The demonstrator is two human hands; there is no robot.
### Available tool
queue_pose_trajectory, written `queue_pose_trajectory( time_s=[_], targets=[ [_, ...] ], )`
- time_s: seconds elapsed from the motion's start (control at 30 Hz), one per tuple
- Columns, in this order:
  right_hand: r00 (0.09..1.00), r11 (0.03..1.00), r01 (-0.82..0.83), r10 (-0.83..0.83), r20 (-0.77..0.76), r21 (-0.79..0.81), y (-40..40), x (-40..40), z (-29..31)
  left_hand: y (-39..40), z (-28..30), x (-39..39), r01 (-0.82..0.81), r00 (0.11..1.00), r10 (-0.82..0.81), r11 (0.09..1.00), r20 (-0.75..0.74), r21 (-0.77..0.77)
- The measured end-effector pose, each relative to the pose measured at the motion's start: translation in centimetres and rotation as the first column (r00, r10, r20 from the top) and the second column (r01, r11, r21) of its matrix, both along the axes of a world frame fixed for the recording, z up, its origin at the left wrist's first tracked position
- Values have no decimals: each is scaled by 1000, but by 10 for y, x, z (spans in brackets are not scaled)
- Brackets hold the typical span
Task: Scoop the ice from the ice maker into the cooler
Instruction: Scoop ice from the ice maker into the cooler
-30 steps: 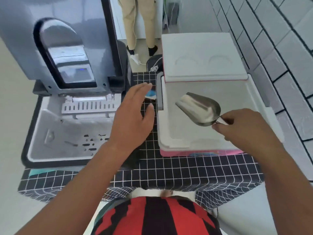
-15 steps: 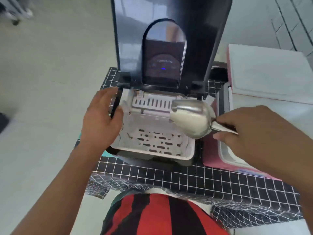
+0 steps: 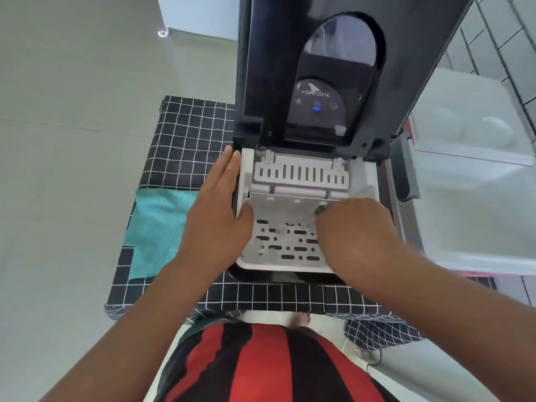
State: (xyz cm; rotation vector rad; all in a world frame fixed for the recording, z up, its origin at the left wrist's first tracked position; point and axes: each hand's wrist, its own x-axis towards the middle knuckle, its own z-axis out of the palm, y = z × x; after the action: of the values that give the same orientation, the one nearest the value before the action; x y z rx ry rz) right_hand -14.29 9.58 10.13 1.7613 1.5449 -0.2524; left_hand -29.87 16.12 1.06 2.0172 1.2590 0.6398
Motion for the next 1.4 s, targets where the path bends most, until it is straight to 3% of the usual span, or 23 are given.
queue_pose_trajectory(
  time_s=[0.1,0.47,0.6,0.8,0.9,1.03,1.4],
  targets=[
    [999,999,36,-37,-30,-26,9,-9,-17,0,-2,-1,17,999,-17,1000,33,-12],
    [972,984,-63,99,-212,167,-4,-19,-17,2,-6,-4,44,992,-40,998,120,-33],
    [968,975,32,26,-251,222,-1,-9,-16,3,-7,-3,37,990,-32,998,135,-41],
    [991,957,37,1,-133,286,-6,27,-9,2,-7,-4,26,987,-20,999,161,-36],
    [999,977,-39,44,-18,210,-4,24,-4,2,-9,-4,22,986,-15,999,165,-37],
    [999,994,-43,44,-10,100,7,32,-14,2,-9,-3,16,987,-12,1000,163,-25],
    [966,999,4,8,-257,47,6,38,-41,2,-11,-3,4,988,-2,1000,153,-17]
  ],
)
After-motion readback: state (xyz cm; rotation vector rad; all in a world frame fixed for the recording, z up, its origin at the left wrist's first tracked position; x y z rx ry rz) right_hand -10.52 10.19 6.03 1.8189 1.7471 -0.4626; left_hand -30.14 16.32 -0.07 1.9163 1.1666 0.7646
